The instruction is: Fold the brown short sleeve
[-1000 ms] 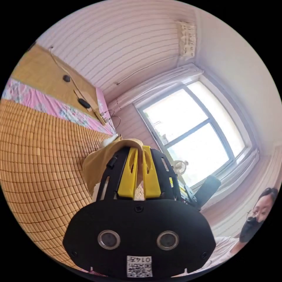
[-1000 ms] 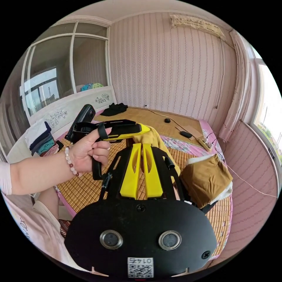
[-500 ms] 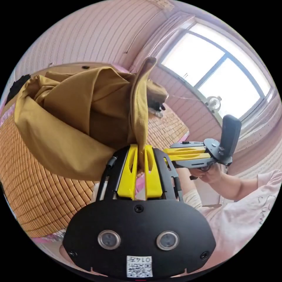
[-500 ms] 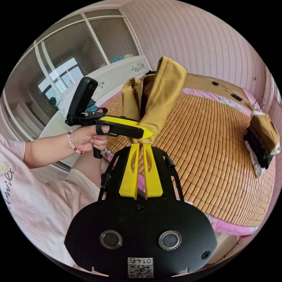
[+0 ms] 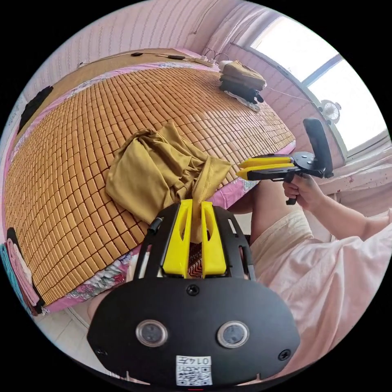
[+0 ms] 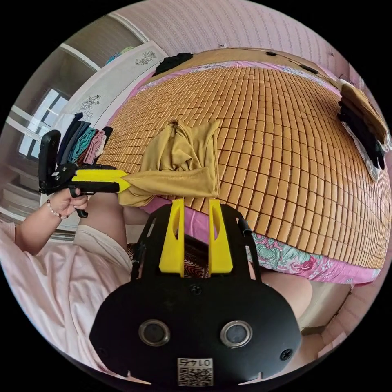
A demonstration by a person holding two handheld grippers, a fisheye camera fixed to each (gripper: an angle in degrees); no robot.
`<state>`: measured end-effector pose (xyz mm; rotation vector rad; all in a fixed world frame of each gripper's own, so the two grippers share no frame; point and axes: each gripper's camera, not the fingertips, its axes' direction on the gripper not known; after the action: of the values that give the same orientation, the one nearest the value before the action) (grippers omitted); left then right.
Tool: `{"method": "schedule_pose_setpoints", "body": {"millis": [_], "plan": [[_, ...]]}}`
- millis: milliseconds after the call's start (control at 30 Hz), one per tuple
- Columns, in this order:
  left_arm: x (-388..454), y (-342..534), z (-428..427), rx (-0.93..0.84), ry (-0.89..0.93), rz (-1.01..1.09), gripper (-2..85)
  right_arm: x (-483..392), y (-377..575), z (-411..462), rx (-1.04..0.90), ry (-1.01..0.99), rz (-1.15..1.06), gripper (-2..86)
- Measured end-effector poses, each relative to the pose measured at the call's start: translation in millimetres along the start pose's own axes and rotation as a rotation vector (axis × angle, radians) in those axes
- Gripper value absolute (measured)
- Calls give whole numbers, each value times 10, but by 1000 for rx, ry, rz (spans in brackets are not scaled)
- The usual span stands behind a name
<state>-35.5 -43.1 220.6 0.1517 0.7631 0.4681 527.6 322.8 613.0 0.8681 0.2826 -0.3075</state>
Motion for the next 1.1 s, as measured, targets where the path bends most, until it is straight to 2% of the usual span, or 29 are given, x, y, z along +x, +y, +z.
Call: {"method": "schedule_pose_setpoints", "body": {"millis": [100, 167, 233, 367, 500, 633, 667, 733, 833, 900, 967, 1100], "plan": [[190, 29, 24, -159, 75, 160, 62, -133, -300, 128, -12, 62, -68, 130], [263, 87, -46, -157, 71, 199, 63, -150, -468, 349, -77, 58, -87, 127], [282, 104, -115, -172, 68, 201, 66, -144, -512, 548, -163, 62, -100, 85], [265, -10, -78, -110, -176, 177, 76, -160, -452, 487, -153, 130, -125, 24], [350, -359, 266, -71, -206, 160, 89, -117, -309, 290, -112, 113, -108, 8], [420, -503, 756, -223, -346, 162, 45, -30, -124, 99, -68, 103, -63, 1], [437, -484, 775, -214, -342, 193, 19, 0, -84, 38, -44, 100, -44, 0], [399, -508, 659, -185, -343, 161, 7, 63, -44, -73, -1, 100, -9, -1], [283, -576, 97, -8, -343, 126, -1, 195, 6, -315, 96, 130, 56, -2], [76, -526, -518, 169, -342, 45, -4, 267, 54, -482, 160, 160, 101, -2], [-135, -367, -911, 268, -355, -34, -5, 331, 158, -663, 232, 189, 145, -2], [-775, 291, -1228, 301, -421, -283, -3, 394, 304, -602, 216, 237, 169, -1]]}}
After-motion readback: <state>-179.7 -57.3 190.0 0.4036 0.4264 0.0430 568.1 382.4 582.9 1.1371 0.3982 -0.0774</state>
